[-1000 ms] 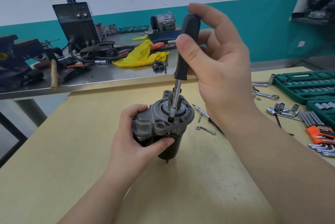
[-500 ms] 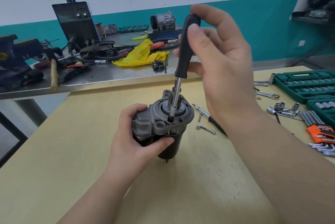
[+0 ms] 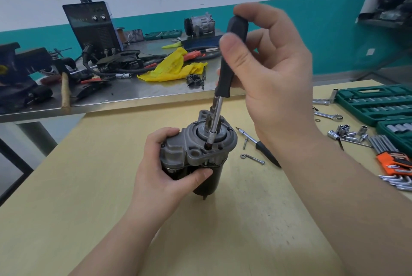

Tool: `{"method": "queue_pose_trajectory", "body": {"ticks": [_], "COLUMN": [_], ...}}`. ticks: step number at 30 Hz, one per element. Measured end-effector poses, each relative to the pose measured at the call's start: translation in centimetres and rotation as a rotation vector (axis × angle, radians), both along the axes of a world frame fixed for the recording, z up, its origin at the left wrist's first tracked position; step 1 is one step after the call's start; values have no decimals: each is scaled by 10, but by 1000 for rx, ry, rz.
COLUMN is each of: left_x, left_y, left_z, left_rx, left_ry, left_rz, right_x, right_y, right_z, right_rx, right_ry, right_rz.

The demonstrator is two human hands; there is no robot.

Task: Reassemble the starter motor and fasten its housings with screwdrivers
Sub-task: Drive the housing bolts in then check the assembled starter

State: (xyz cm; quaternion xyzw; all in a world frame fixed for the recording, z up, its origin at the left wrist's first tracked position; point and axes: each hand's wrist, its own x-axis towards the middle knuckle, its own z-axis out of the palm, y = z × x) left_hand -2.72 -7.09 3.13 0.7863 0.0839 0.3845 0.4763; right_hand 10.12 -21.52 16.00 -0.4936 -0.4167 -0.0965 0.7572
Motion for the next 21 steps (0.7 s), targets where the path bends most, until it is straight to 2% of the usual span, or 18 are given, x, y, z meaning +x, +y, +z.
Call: {"method": "queue_pose_trajectory", "body": {"ticks": [4,8,12,18,21], "left_x": [-1,-2,-1,-1,0], "left_y": [0,0,0,1,1], "left_z": [1,1,1,-1,0], "left_rx": [3,-1,2,-1,7], "left_ry": [4,7,7,6,5], "left_rz": [0,-1,-3,4,7], "right_x": [-2,-5,-7,-4,-4], "right_y": [-2,-5,-6,-5,-4], "right_z": [0,3,7,7,3], "right_rx": [2,-36,-58,-78,-42], "right_ry": [77,-14,-68,-91,-75], "right_rz": [180,209,138,-107,-27]}}
